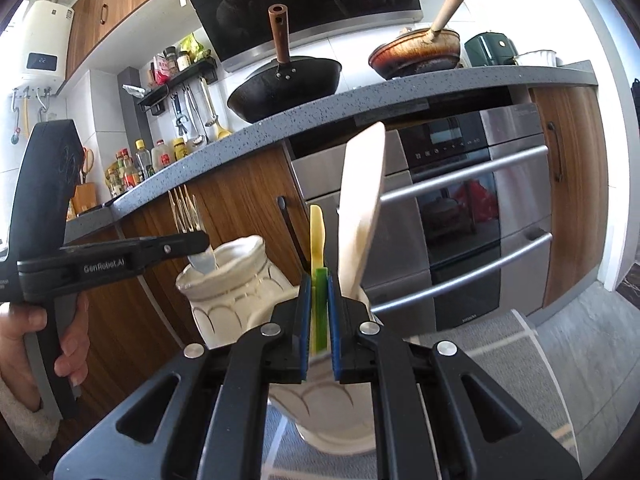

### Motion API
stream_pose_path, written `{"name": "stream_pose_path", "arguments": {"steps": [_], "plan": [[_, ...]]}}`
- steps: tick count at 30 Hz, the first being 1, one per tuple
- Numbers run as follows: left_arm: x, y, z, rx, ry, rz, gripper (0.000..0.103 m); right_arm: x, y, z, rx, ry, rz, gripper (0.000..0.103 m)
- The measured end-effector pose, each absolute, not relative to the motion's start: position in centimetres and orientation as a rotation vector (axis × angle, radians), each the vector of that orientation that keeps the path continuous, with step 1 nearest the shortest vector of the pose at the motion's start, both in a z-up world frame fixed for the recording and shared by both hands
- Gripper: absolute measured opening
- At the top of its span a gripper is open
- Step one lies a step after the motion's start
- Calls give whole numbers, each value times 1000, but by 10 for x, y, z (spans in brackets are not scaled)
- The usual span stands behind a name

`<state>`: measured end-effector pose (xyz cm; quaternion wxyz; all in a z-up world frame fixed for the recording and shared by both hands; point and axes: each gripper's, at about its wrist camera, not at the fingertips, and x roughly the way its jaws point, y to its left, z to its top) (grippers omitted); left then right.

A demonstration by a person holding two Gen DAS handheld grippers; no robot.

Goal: Organize utensils
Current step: 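Open the left tool releasing the fork while the right tool releases the yellow-green spoon, then withdraw both open tools from the vase back over the cloth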

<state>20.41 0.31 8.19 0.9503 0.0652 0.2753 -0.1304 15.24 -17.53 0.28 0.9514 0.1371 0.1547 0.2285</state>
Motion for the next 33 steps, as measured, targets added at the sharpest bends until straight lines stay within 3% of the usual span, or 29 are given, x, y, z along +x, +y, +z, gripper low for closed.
{"name": "stream_pose_path", "arguments": {"steps": [7,11,13,14,15,17,21,26,29,33], "plan": [[204,7,84,87,592,-270,5,143,-178,1,264,342,444,8],[201,9,87,71,594,-266,22,143,-180,4,277,359,444,10],[197,9,90,75,585,-258,29,142,-181,6,283,363,440,22],[195,10,92,74,581,-258,31,141,-182,7,293,363,445,36],[192,10,94,72,577,-260,36,139,-184,9,302,360,449,41],[184,12,100,74,557,-251,44,133,-184,13,301,357,457,42],[166,18,109,83,528,-230,64,122,-183,20,288,371,477,67],[137,35,110,65,519,-204,67,105,-181,23,264,408,517,83],[118,47,100,60,532,-171,77,94,-178,22,251,434,534,95],[99,63,75,55,583,-127,77,79,-169,17,215,476,549,98]]}}
